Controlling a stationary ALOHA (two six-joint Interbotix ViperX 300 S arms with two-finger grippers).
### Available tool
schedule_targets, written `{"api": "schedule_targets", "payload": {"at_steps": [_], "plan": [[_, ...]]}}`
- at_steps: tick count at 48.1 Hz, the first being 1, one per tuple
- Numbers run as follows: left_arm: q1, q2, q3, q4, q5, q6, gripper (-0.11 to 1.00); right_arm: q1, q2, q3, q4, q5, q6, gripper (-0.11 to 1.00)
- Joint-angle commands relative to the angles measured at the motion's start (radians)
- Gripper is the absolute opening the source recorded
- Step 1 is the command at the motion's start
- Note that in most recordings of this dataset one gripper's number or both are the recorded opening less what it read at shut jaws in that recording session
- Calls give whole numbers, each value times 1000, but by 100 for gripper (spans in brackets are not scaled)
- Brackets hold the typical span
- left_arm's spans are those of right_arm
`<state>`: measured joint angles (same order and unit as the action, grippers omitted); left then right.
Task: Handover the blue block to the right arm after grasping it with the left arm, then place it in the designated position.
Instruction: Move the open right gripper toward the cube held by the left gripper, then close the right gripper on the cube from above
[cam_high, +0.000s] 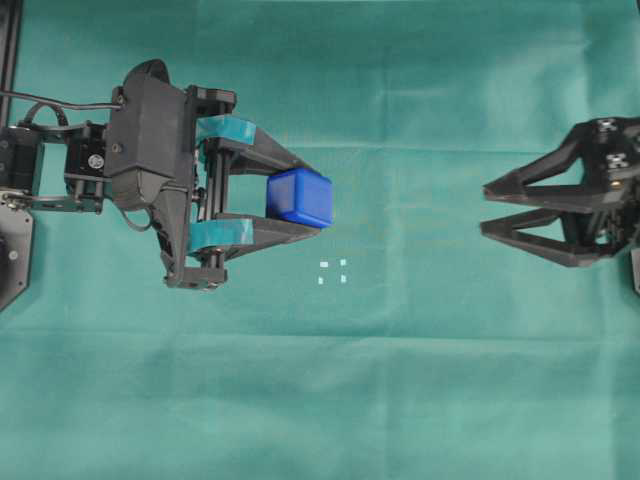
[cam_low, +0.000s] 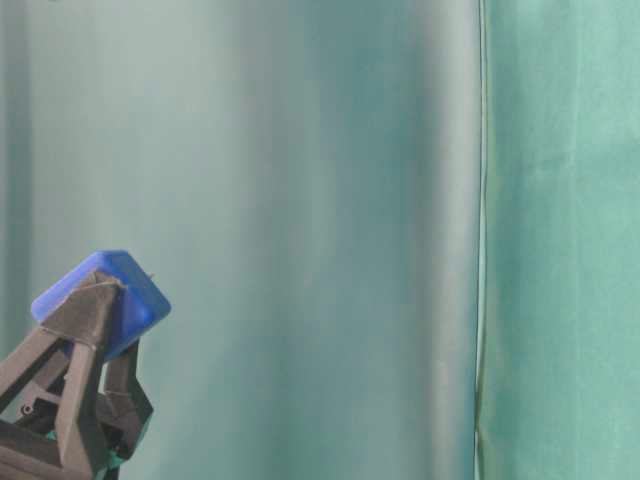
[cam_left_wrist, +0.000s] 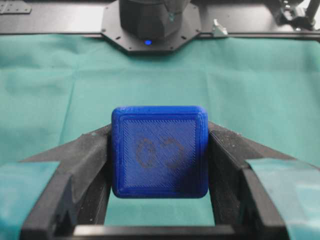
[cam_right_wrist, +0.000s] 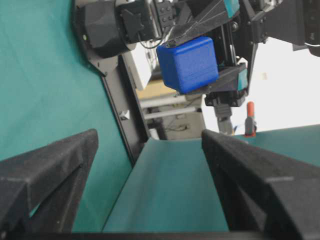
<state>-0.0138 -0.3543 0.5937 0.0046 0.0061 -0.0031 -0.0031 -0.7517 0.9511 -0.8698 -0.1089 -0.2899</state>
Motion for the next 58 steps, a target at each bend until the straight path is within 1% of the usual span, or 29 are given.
{"api": "schedule_targets", "payload": {"at_steps": [1, 6, 20, 32, 43, 58], "plan": [[-2, -18, -12, -2, -3, -2, 47, 0, 35, -55, -5, -5, -8, 91], [-2, -18, -14, -2, -3, -2, 47, 0, 83, -100, -6, -5, -25, 91], [-2, -20, -12, -2, -2, -2, 46, -5, 241, -235, -6, -5, -100, 91], [-2, -20, -12, -3, 3, -2, 47, -17, 353, -331, -6, -5, -120, 91], [-2, -20, -12, -3, 5, -2, 47, -17, 457, -426, -6, -11, -178, 91], [-2, -20, -12, -3, 12, -2, 47, -18, 560, -534, -6, -11, -186, 91]]}}
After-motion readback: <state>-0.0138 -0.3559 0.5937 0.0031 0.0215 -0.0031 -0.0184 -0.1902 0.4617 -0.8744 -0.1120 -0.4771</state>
